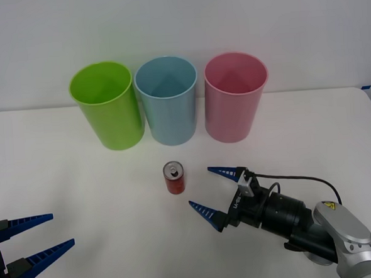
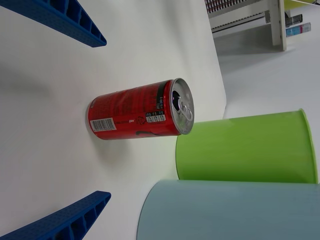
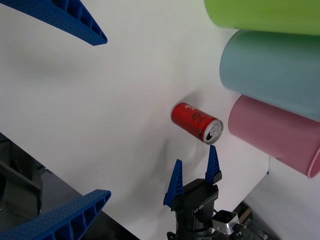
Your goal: Put cans in the blue bin and PET bottles in the pink bin and trash in the green bin.
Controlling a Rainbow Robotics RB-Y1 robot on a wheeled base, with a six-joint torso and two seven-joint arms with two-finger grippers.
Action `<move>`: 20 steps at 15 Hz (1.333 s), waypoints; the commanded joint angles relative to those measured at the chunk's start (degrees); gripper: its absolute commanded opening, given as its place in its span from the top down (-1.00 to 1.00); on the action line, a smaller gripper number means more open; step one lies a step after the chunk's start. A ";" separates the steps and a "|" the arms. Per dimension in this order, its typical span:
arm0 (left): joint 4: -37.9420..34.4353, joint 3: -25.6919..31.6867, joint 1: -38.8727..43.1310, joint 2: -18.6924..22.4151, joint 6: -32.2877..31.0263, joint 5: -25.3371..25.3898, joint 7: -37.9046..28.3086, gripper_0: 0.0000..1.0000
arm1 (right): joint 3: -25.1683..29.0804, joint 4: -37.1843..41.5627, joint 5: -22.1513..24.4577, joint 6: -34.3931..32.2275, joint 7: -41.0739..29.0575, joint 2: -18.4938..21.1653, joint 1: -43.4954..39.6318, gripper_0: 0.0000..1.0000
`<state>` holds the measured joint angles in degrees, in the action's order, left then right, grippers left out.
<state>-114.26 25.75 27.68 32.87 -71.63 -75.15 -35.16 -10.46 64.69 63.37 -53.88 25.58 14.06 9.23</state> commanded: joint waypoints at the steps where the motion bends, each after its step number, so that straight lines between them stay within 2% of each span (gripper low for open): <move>1: 0.00 0.00 0.00 0.00 0.00 0.00 0.00 -1.00 | -0.18 -0.79 0.35 0.00 0.09 -0.26 -2.11 -1.00; 15: 0.00 0.00 0.00 0.00 0.00 0.00 0.00 -1.00 | -0.09 2.29 -0.88 0.18 0.18 0.26 -2.46 -1.00; 20: 0.00 0.00 0.00 0.00 0.00 0.00 0.00 -1.00 | -0.53 2.29 -0.88 3.69 0.62 -0.53 -1.85 -1.00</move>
<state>-114.25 25.75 27.69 32.87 -71.63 -75.14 -35.16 -10.87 66.97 62.53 -50.61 26.06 13.74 7.25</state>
